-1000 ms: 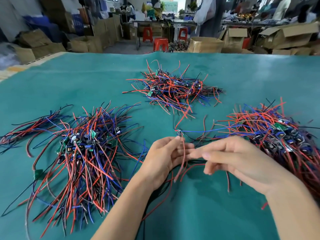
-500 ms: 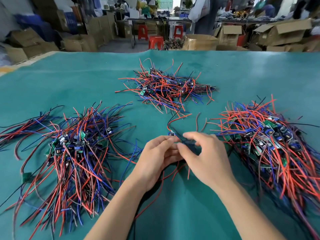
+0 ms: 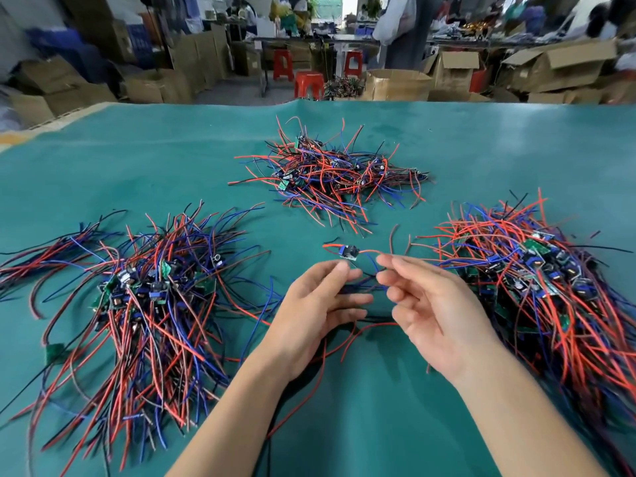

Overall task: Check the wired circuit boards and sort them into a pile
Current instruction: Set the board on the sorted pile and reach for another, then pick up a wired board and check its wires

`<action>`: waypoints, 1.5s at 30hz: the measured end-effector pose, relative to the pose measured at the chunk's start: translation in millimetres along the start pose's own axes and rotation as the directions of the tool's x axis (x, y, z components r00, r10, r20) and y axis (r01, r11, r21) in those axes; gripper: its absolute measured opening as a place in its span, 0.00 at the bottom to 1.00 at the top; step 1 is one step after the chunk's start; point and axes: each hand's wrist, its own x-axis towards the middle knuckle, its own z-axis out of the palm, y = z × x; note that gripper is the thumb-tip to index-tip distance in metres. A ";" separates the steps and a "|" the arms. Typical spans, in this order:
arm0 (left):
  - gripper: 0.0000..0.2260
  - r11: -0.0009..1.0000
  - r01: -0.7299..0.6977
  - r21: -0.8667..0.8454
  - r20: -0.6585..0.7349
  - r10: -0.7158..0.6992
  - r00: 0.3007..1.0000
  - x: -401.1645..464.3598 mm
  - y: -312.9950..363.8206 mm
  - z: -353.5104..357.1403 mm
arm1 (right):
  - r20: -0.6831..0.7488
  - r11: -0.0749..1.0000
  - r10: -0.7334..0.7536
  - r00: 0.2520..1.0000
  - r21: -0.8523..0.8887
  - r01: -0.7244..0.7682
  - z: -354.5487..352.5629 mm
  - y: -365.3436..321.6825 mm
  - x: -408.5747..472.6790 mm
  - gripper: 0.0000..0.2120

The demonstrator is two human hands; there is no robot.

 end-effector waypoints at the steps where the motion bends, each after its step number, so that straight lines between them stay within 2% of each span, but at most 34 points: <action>1: 0.17 1.000 -0.014 0.015 0.026 0.013 1.000 0.1 0.3 -0.9 | 0.013 0.999 0.022 1.000 -0.042 -0.021 -0.2 0.3 -0.4 0.07; 4: 0.19 0.999 -0.048 0.018 0.057 0.047 0.997 1.0 0.0 -4.0 | 0.047 0.967 0.042 0.998 -0.254 -0.029 1.3 3.6 -2.7 0.08; 7: 0.14 0.998 -0.062 -0.032 0.030 0.063 0.998 2.6 -1.5 -5.4 | 0.209 0.889 0.066 0.976 -0.456 0.038 -1.6 1.9 -6.1 0.11; 9: 0.14 0.998 -0.052 -0.037 0.032 0.053 0.998 3.0 -1.7 -4.5 | 0.283 0.716 0.001 0.959 -0.669 0.197 -1.9 3.2 -8.3 0.16; 11: 0.17 0.999 -0.050 0.001 0.069 0.050 0.996 1.9 -1.6 -3.4 | 0.277 0.543 -0.185 0.943 -0.771 0.333 -2.3 7.5 -6.0 0.21; 12: 0.19 0.998 -0.058 0.030 0.086 0.056 0.995 1.1 -1.5 -3.0 | 0.250 0.535 -0.273 0.929 -0.763 0.363 -3.4 9.1 -4.1 0.22; 15: 0.12 0.993 -0.085 0.083 0.139 0.073 0.988 -1.8 -1.4 -2.4 | 0.107 0.700 -0.391 0.914 -0.610 0.371 -7.2 8.5 3.2 0.19; 18: 0.12 0.989 -0.075 0.128 0.262 0.039 0.964 -4.4 -2.2 -1.9 | 0.135 0.793 -0.281 0.950 -0.525 0.309 -5.4 8.1 3.6 0.11; 21: 0.14 0.961 -0.114 0.251 0.334 0.024 0.942 -6.2 -3.6 -1.9 | 0.227 0.882 -0.087 0.970 -0.435 0.181 -4.0 12.6 3.5 0.16; 24: 0.13 0.950 -0.133 0.284 0.358 0.024 0.934 -6.8 -3.6 -2.0 | 0.242 0.924 -0.058 0.969 -0.354 0.144 -5.3 9.8 4.4 0.17; 26: 0.13 0.949 -0.138 0.283 0.365 0.027 0.931 -6.5 -3.7 -1.5 | 0.218 0.920 -0.116 0.969 -0.345 0.187 -6.5 8.9 4.9 0.15; 30: 0.14 0.953 -0.124 0.275 0.348 0.021 0.937 -5.9 -3.7 -0.3 | 0.136 0.845 -0.281 0.950 -0.434 0.313 -3.3 18.0 8.4 0.05; 33: 0.13 0.956 -0.112 0.272 0.339 0.014 0.941 -5.7 -3.6 -0.6 | 0.090 0.835 -0.331 0.939 -0.436 0.336 -1.5 19.0 10.1 0.07; 36: 0.13 0.953 -0.102 0.285 0.337 0.000 0.942 -4.9 -4.6 -0.5 | 0.011 0.773 -0.410 0.912 -0.527 0.353 -7.1 16.0 13.9 0.07; 39: 0.13 0.951 -0.101 0.292 0.343 -0.005 0.939 -4.3 -5.0 -0.5 | -0.036 0.759 -0.449 0.893 -0.542 0.360 -8.4 16.7 16.5 0.12; 42: 0.13 0.946 -0.104 0.308 0.357 -0.013 0.934 -4.5 -4.7 -1.1 | -0.109 0.752 -0.499 0.860 -0.547 0.367 -10.3 11.8 19.6 0.09; 43: 0.13 0.944 -0.107 0.314 0.361 -0.015 0.932 -5.1 -4.8 -1.2 | -0.127 0.727 -0.533 0.837 -0.576 0.375 -13.1 9.7 20.9 0.07; 45: 0.14 0.937 -0.114 0.329 0.369 -0.017 0.929 -5.7 -4.8 -0.9 | -0.124 0.603 -0.632 0.765 -0.698 0.386 -20.6 4.7 24.0 0.05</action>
